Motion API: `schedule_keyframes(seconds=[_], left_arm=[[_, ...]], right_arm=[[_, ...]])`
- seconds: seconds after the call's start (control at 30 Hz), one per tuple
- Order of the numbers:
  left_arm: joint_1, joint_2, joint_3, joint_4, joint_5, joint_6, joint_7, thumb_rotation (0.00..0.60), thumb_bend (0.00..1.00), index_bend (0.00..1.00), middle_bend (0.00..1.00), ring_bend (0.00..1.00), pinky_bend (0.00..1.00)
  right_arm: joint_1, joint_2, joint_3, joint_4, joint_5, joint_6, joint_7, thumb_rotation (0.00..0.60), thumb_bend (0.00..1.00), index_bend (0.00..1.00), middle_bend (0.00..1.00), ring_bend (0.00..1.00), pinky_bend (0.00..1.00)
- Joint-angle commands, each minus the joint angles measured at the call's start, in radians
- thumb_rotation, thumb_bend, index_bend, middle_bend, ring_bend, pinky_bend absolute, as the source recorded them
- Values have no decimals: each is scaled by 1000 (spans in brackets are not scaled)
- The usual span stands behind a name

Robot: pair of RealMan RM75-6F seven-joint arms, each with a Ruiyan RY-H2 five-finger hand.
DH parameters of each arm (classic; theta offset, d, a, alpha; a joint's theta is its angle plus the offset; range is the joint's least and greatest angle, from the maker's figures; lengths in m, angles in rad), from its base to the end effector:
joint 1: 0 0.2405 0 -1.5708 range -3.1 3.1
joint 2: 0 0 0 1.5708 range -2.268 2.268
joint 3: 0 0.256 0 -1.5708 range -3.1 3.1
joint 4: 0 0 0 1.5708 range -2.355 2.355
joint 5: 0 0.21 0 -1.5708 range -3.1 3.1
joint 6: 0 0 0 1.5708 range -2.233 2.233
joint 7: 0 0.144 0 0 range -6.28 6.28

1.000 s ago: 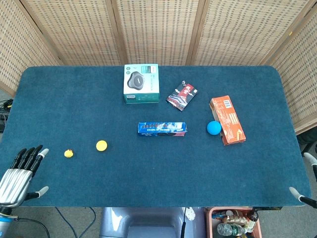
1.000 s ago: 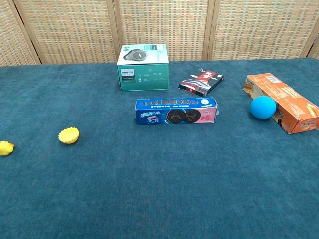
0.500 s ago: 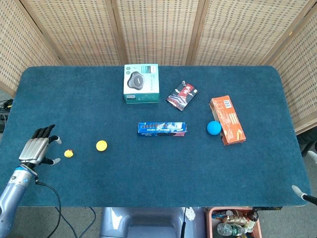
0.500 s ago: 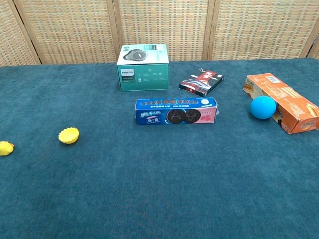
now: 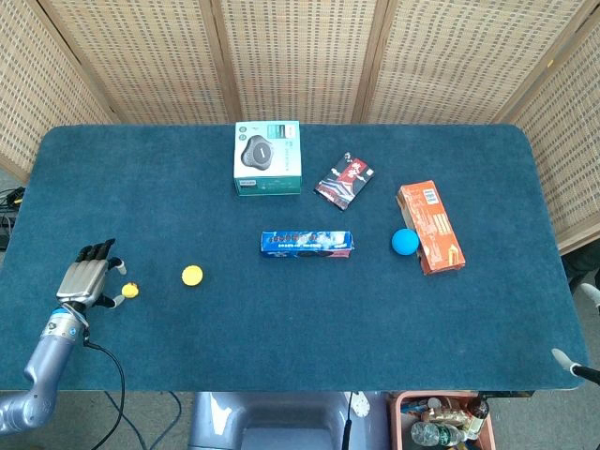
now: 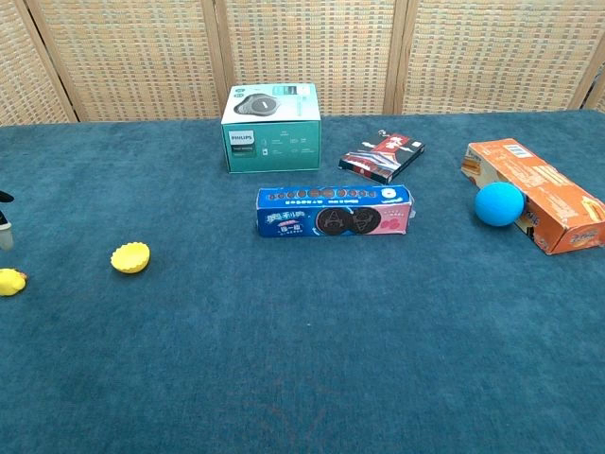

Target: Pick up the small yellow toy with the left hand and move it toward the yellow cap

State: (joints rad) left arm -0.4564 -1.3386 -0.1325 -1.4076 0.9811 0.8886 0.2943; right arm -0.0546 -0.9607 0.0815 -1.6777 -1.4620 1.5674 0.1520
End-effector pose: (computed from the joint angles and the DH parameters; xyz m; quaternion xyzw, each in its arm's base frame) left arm -0.3188 0.3013 0.0602 -0.6556 -0.4839 -0.2127 0.5393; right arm -0.3262 -0.1423 0.2204 0.5227 -0.4109 0.3973 0.6325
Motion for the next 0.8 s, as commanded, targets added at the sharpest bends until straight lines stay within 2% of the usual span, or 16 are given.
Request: schedule_keyframes(seconds=[0.03,0.37,0.8], left_arm=[[-3,-14,10,14,3,-11,-11,600,240,425,0,0,0],[-8,-36,21,43,6,-6,-23,600,240,433,0,0,0],[-21,-48,26,52,-12,-1,-13,600,253,516,0,0,0]], right_arm=[[0,0,0,-1,-1,1,0,600,0,0,0,0,0],[3,0,1,2,5,-6,4,600,0,0,0,0,0],[8,-1,4,8,13,-16,15,600,0,0,0,0,0]])
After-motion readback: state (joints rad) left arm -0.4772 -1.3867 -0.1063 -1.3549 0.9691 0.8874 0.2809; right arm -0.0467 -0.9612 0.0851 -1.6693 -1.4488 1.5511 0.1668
